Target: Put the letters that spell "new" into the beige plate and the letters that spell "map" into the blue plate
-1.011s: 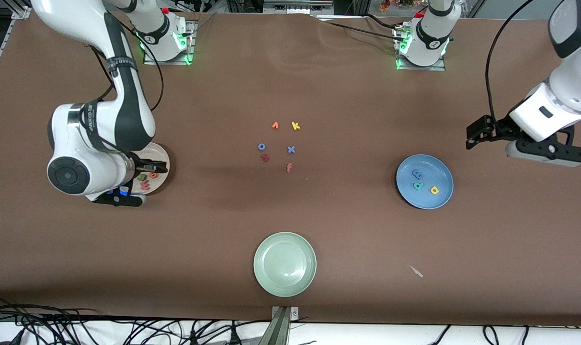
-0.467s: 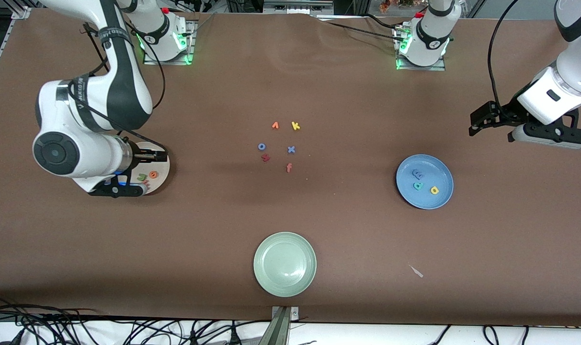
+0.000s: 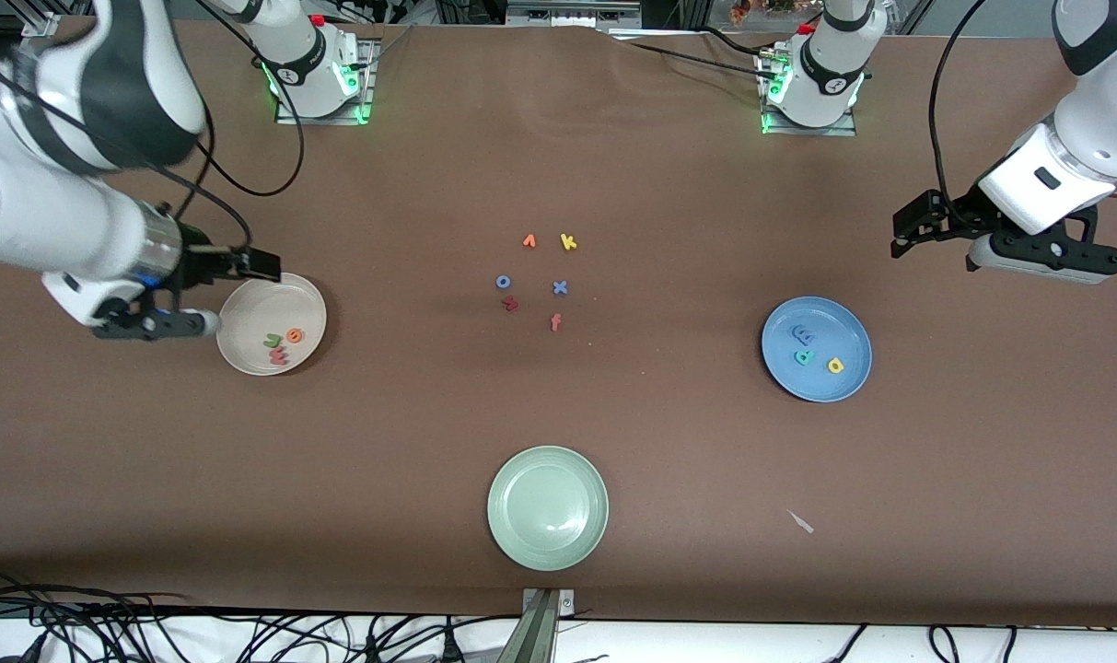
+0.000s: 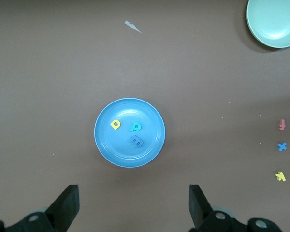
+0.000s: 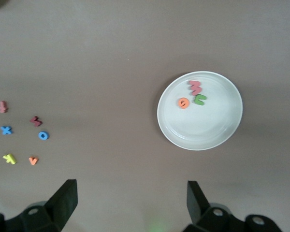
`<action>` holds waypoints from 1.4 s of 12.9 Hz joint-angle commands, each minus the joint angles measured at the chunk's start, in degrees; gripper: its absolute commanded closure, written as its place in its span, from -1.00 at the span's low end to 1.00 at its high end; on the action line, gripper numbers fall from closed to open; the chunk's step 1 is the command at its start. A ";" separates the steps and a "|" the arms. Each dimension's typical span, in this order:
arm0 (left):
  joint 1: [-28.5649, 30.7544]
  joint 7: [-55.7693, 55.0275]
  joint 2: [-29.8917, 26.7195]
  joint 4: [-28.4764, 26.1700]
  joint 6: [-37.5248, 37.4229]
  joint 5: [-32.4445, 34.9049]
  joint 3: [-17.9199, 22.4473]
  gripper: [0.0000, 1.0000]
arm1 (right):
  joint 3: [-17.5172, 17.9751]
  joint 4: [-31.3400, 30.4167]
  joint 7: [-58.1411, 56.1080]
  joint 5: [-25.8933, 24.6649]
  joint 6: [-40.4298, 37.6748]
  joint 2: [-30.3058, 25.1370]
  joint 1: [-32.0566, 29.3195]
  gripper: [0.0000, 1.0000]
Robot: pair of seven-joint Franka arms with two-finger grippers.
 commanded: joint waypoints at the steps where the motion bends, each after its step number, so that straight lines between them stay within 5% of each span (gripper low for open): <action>1: -0.19 2.24 -0.60 0.16 -0.58 1.72 -0.70 -1.00 | 2.46 -4.32 -0.76 -1.36 1.40 -6.20 -3.67 -1.00; 8: -0.19 1.97 4.23 12.54 -9.26 1.63 -0.61 -1.00 | 2.63 -3.71 -2.24 -6.37 -0.36 -10.43 -7.72 -1.00; 18: 0.34 2.33 3.88 12.99 -12.00 6.55 -0.53 -1.00 | 4.92 -3.79 -2.25 -6.64 1.66 -10.08 -8.43 -1.00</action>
